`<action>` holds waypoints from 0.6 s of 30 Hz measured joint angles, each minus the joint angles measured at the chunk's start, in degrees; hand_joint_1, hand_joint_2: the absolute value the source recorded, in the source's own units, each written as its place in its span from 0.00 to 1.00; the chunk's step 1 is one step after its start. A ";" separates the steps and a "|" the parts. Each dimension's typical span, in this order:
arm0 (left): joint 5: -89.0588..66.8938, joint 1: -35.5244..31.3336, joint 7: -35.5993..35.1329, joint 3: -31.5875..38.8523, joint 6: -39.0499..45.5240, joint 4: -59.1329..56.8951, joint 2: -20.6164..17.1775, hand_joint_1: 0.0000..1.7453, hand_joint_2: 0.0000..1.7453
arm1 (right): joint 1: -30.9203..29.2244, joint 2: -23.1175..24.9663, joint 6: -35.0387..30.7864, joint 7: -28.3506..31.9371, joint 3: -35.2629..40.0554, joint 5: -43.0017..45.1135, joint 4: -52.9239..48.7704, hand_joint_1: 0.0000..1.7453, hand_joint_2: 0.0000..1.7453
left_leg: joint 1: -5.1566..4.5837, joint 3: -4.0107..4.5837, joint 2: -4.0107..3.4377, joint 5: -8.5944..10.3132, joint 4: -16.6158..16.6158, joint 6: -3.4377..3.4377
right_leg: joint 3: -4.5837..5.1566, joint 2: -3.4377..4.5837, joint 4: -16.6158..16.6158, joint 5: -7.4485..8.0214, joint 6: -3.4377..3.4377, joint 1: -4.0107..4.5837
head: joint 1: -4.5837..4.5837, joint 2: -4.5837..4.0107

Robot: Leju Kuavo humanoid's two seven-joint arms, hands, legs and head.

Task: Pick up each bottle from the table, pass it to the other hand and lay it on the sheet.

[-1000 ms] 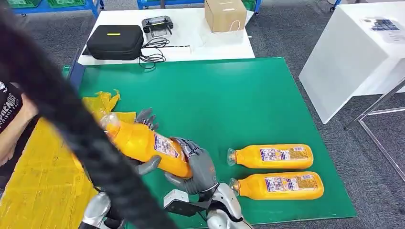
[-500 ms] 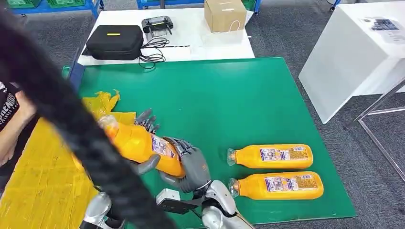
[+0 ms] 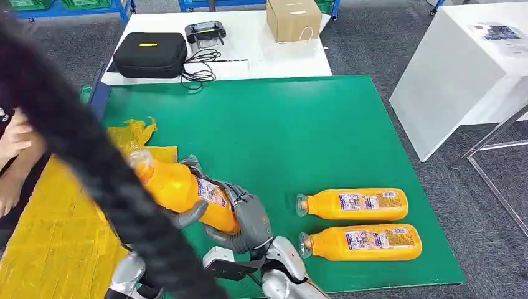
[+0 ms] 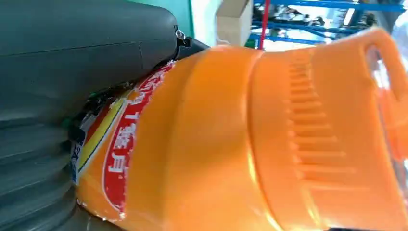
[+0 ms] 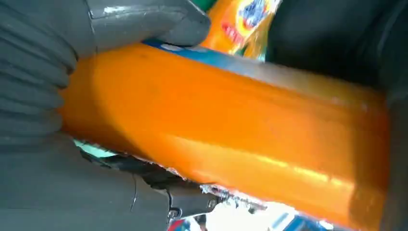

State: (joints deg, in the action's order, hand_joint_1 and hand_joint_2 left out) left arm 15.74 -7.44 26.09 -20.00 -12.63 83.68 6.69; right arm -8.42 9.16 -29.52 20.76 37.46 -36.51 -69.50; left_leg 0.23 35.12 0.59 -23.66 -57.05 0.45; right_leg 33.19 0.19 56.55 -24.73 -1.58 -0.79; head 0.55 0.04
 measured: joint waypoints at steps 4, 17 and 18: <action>-0.99 -0.01 2.06 1.39 1.18 3.39 -0.77 1.00 1.00 | 2.39 -0.05 -1.95 2.26 -1.38 2.98 -3.44 0.00 1.00 | 0.01 0.01 -0.01 0.00 0.00 0.00 | 0.00 0.00 0.00 0.00 0.00 0.00 | -0.02 0.00; -9.97 2.28 5.93 5.84 6.03 13.76 -3.21 1.00 1.00 | 8.54 -1.25 -2.93 7.30 -7.34 10.01 -18.25 0.00 0.00 | -0.01 0.02 0.01 -0.01 0.01 0.00 | 0.00 0.00 0.00 0.00 0.00 0.00 | 0.00 0.00; -10.14 2.53 5.99 5.97 6.12 14.39 -3.34 1.00 1.00 | 8.87 -1.40 -2.93 7.44 -7.69 10.17 -19.34 0.00 0.00 | -0.01 0.02 0.00 -0.01 0.01 0.00 | 0.00 0.00 0.00 0.00 0.00 0.00 | 0.00 0.00</action>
State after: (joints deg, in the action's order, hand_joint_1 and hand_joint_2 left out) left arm 5.60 -4.91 32.09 -14.03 -6.51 98.07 3.34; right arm 0.45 7.76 -32.46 28.19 29.77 -26.34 -88.84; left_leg 0.23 35.14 0.59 -23.67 -57.05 0.46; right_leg 33.19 0.19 56.55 -24.74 -1.59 -0.79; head 0.54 0.04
